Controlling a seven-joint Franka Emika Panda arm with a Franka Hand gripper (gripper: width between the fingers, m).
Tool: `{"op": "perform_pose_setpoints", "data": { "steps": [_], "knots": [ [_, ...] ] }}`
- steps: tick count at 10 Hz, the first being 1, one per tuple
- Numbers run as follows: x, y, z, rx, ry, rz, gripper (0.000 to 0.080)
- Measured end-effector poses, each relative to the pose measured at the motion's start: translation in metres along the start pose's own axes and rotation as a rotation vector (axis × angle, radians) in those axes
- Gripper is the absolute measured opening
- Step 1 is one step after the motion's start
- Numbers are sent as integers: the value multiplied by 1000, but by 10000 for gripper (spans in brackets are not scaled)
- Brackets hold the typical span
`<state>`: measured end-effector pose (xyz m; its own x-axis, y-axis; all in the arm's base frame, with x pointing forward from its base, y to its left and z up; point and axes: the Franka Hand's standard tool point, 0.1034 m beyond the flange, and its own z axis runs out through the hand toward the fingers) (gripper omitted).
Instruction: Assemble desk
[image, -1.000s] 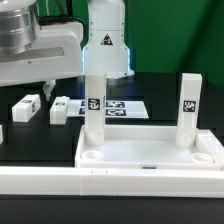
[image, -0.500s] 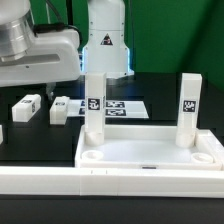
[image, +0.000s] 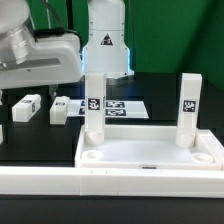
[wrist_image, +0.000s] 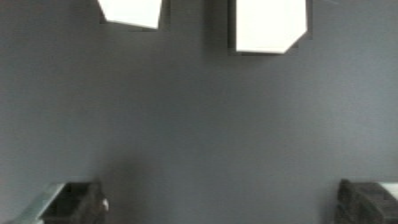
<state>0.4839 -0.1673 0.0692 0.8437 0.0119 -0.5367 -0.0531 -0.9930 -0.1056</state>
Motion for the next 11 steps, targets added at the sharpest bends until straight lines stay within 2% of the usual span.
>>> {"op": "perform_pose_setpoints", "data": {
  "steps": [1, 2, 3, 4, 5, 8, 10, 11],
  "knots": [
    [-6, -3, 9, 16, -83, 29, 649],
    [-8, -4, 10, 21, -187, 24, 649],
    [-4, -5, 11, 19, -240, 21, 649],
    [-8, -5, 16, 18, -309, 20, 649],
    [-7, -5, 19, 9, -328, 19, 649],
    [-9, -1, 22, 15, -328, 24, 649],
    [-13, -3, 36, 15, -318, 25, 649],
    [-15, -4, 38, 17, -324, 24, 649]
  ]
}}
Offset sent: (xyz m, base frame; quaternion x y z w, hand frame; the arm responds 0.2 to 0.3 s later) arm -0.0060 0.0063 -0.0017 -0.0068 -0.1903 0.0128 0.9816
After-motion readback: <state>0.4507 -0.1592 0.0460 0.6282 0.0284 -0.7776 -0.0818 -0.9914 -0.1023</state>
